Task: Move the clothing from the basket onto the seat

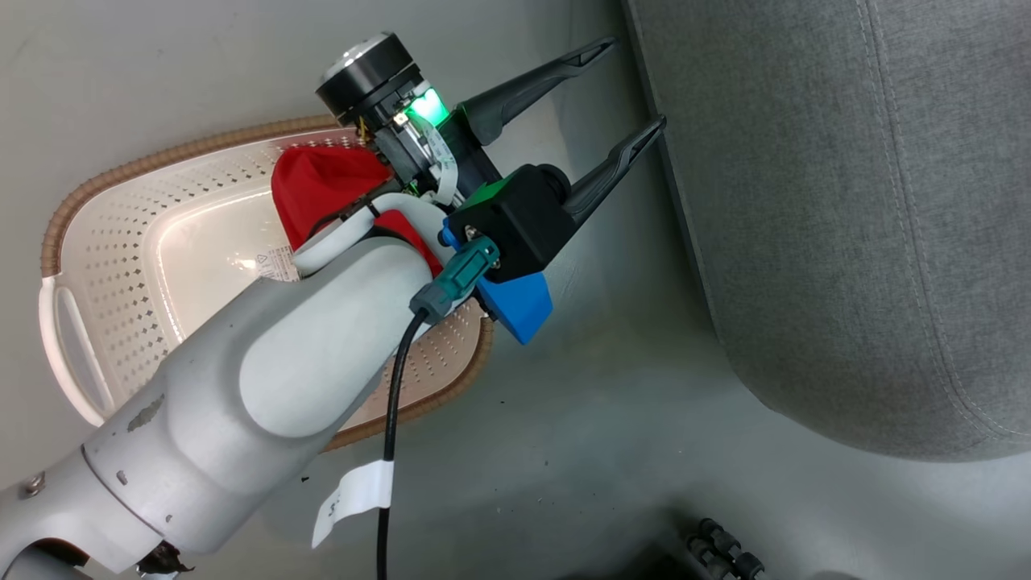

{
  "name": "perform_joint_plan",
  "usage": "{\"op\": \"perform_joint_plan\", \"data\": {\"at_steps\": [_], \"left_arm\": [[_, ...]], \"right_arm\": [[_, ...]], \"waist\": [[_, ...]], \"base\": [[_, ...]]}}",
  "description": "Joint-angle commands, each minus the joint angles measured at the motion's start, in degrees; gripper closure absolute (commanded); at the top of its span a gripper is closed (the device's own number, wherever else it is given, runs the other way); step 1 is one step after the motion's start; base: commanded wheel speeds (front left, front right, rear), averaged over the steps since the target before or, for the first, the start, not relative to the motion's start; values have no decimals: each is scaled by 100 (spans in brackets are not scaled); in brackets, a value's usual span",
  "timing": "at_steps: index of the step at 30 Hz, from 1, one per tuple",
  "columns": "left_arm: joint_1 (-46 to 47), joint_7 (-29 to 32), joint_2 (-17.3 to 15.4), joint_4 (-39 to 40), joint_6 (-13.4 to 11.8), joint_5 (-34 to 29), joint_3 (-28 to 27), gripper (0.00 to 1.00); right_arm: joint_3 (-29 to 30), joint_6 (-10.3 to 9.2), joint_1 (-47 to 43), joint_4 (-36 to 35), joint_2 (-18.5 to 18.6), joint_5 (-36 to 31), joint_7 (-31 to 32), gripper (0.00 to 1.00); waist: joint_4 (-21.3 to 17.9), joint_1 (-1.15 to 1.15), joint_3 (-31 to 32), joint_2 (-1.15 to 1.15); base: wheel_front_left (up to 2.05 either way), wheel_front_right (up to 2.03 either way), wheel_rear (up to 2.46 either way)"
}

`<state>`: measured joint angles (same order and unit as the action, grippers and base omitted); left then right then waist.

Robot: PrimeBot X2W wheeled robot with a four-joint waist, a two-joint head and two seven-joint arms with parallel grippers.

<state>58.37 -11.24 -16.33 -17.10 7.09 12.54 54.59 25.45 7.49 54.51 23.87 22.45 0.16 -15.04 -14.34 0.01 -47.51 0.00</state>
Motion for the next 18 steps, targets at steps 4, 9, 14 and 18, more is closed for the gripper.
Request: {"op": "perform_joint_plan", "data": {"at_steps": [4,9,14,18], "left_arm": [[124,5,-48,40,-54,24,8,0],[126,-21,-61,48,-73,38,29,0],[121,-64,-22,-11,-99,65,54,0],[22,-160,57,-79,-149,120,45,0]], "right_arm": [[-33,1,-277,289,-247,-77,-21,100],[-43,1,-390,543,-422,-72,-21,100],[41,1,-455,637,-475,14,-22,10],[142,1,-903,343,-566,60,-21,0]], "waist": [[68,-1,-36,0],[106,-1,-53,0],[152,-1,16,0],[187,-1,214,0]], "base": [[0,0,0],[0,0,0],[0,0,0],[0,0,0]]}}
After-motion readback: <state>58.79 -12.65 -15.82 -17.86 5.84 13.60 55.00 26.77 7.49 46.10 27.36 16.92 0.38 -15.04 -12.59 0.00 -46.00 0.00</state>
